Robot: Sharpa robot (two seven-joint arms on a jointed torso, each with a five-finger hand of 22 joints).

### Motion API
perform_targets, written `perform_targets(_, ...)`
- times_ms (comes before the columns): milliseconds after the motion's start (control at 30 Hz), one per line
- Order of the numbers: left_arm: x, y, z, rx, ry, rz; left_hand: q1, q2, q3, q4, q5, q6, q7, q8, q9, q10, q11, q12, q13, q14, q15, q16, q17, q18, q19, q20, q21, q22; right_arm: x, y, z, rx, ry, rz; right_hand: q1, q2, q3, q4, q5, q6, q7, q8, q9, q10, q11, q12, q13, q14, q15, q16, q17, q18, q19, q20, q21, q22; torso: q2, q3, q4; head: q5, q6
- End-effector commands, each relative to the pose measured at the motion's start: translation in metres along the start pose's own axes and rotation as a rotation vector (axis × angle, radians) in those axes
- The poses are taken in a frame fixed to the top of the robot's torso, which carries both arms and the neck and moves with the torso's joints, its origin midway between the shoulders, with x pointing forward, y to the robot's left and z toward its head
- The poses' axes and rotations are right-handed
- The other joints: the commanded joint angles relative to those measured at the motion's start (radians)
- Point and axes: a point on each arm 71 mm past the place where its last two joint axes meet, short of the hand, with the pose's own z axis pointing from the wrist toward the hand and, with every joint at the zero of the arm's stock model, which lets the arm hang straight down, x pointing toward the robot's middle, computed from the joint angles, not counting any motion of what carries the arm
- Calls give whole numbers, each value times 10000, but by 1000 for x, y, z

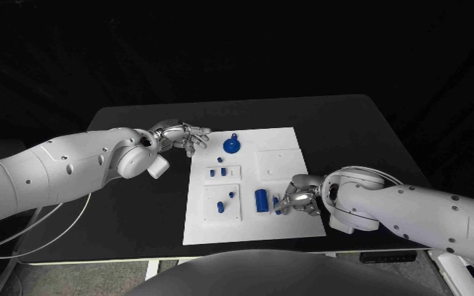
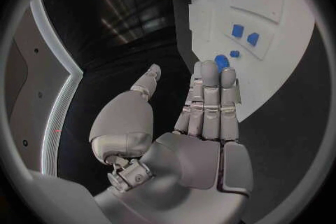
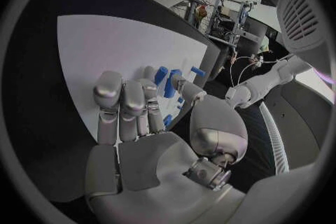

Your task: Assemble the parts on the task board

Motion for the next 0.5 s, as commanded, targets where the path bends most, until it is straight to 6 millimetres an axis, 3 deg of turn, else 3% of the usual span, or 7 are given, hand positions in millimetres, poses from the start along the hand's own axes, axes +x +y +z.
perform_targets(33,1,-1,0,53,149,6,-12,113,48,-22,-23,-86,-5,61,-13,-31,28,42,13,-59,9,-38,9,599,0,-100,-59,13,3,3,-1,-464,294,163,-56,-40,7,57,-55,-5,91,-25,16,-4,-31,-64,14,-49,-21,-41,-6,843,9,8,-5,-9,2,1,-2,7,2)
perform_targets(133,2,-1,0,51,162,6,-11,114,48,-24,-23,-86,-5,61,-13,-31,28,42,13,-59,9,-38,9,599,0,-100,-59,13,6,2,-2,-491,767,125,85,-74,67,-38,-53,-11,89,-26,20,-7,-33,-62,22,-51,-25,-44,-9,843,11,-13,3,-7,1,-1,-4,-10,2)
perform_targets(200,2,-1,1,32,165,13,-9,116,49,-25,-22,-86,-5,62,-13,-31,28,43,13,-59,9,-38,9,599,0,-100,-60,14,6,1,-2,-475,917,185,396,-73,74,-325,-47,-20,98,-26,28,-10,-24,-60,32,-61,-18,-71,-30,843,16,-22,22,2,-1,-2,-8,6,2)
perform_targets(333,2,-1,1,36,170,30,-7,116,49,-28,-23,-87,-4,62,-14,-32,28,42,13,-59,9,-38,10,599,0,-100,-60,15,6,-3,-3,-357,970,145,776,62,-103,-763,-34,-29,109,-30,34,-13,-11,-65,41,-69,1,-102,-55,843,-3,7,29,4,-5,0,-5,0,2)
perform_targets(500,2,-1,1,38,174,31,-6,115,47,-31,-23,-89,-4,62,-15,-33,29,42,13,-60,10,-39,10,599,0,-100,-61,17,5,-4,-2,-268,949,29,988,159,-196,-960,-30,-16,112,-34,28,-6,-7,-76,39,-56,12,-101,-55,843,-14,40,21,-8,3,-1,0,-3,2)
